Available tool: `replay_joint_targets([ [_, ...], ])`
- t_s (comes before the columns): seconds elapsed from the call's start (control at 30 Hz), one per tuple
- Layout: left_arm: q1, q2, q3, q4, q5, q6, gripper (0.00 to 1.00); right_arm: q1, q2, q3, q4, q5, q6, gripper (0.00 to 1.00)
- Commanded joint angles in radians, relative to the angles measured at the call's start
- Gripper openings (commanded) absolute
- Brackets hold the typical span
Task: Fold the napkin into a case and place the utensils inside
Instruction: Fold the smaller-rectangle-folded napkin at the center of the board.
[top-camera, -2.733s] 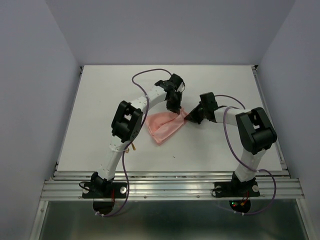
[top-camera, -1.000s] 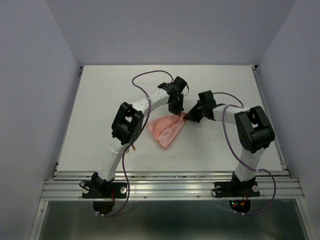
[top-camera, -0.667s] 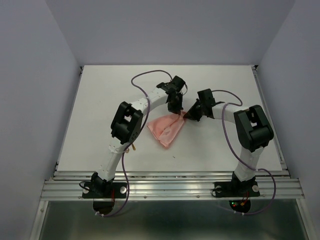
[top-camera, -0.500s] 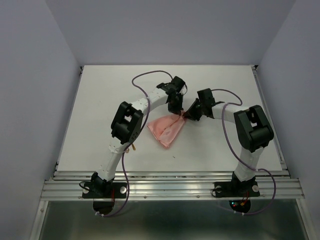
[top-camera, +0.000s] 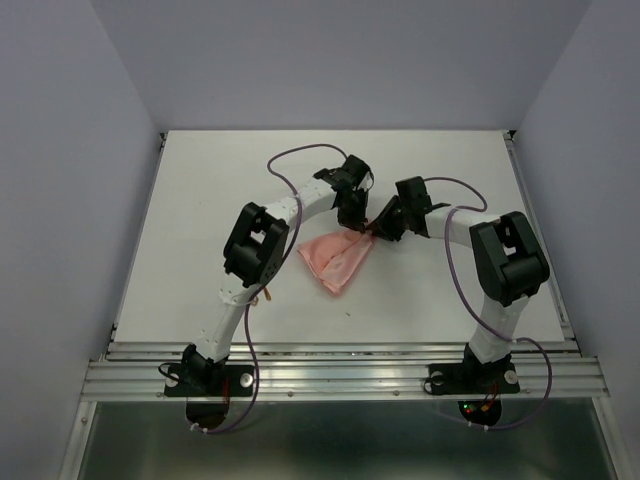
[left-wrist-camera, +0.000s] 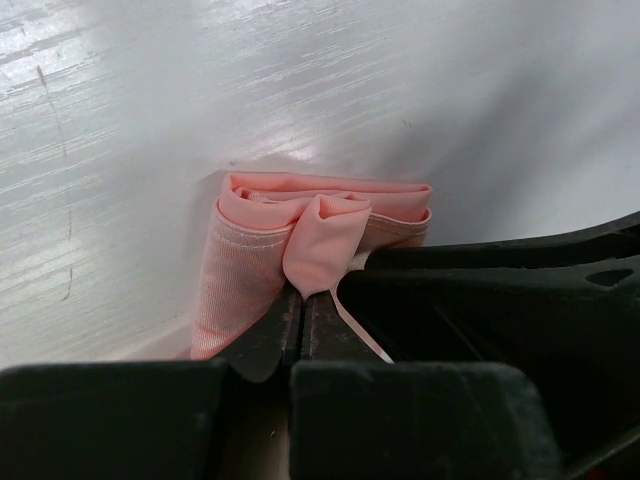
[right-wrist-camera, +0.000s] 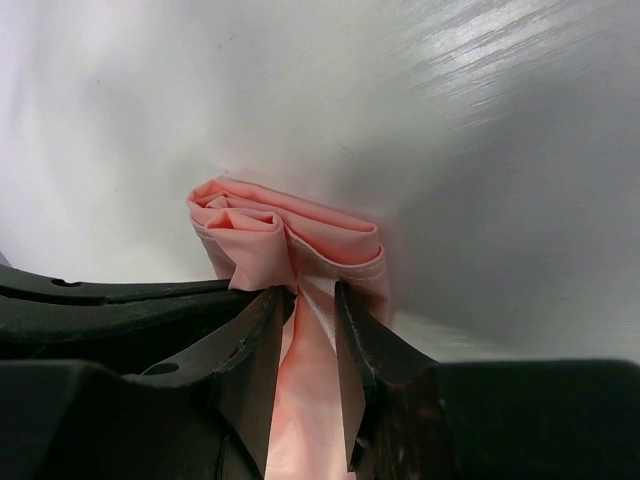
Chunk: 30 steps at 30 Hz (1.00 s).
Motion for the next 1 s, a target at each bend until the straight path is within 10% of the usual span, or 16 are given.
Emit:
replay_joint_targets([
  [0.0, 0.0, 0.014, -0.044, -0.017, -0.015, 0.035, 0.0, -0.007, -0.026, 0.019, 0.024, 0.014, 0.012, 0.34],
  [0.97, 0.003, 0.004, -0.078, 0.0, -0.012, 0.036, 0.0, -0.034, 0.017, 0.099, 0.045, -0.012, 0.065, 0.4],
])
